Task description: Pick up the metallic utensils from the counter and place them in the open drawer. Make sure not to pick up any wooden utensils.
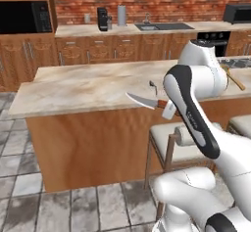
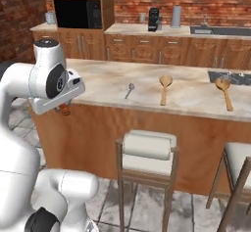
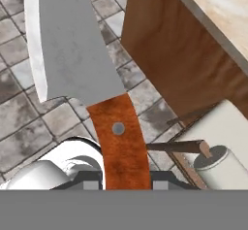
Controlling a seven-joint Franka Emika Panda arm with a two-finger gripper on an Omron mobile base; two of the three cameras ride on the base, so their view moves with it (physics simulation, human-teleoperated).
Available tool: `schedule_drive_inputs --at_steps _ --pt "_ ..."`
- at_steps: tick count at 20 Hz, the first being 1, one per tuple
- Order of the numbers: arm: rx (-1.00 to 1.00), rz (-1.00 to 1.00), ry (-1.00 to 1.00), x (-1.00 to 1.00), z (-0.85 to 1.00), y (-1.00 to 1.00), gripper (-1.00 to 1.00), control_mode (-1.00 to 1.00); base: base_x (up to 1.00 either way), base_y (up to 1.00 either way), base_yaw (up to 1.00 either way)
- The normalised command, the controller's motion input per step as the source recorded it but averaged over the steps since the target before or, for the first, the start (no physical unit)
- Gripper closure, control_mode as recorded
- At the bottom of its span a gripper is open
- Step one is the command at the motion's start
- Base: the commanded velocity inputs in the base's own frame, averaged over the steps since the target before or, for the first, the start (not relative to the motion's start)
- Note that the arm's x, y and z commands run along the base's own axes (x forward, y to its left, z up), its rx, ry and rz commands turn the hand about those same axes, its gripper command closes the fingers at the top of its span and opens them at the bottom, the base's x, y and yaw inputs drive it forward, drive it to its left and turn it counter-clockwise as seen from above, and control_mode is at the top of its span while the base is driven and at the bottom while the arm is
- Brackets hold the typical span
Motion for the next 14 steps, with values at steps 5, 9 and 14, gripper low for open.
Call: schedule_drive_inputs --at_steps 5,9,14 --pt "0.00 0.00 0.00 0.00 0.00 0.00 1.00 1.00 0.00 0.97 0.20" --pt "0.00 0.00 0.00 0.00 0.00 0.00 1.00 1.00 0.00 1.00 0.01" --pt "0.00 0.00 0.00 0.00 0.00 0.00 1.00 1.00 0.27 1.00 -0.23"
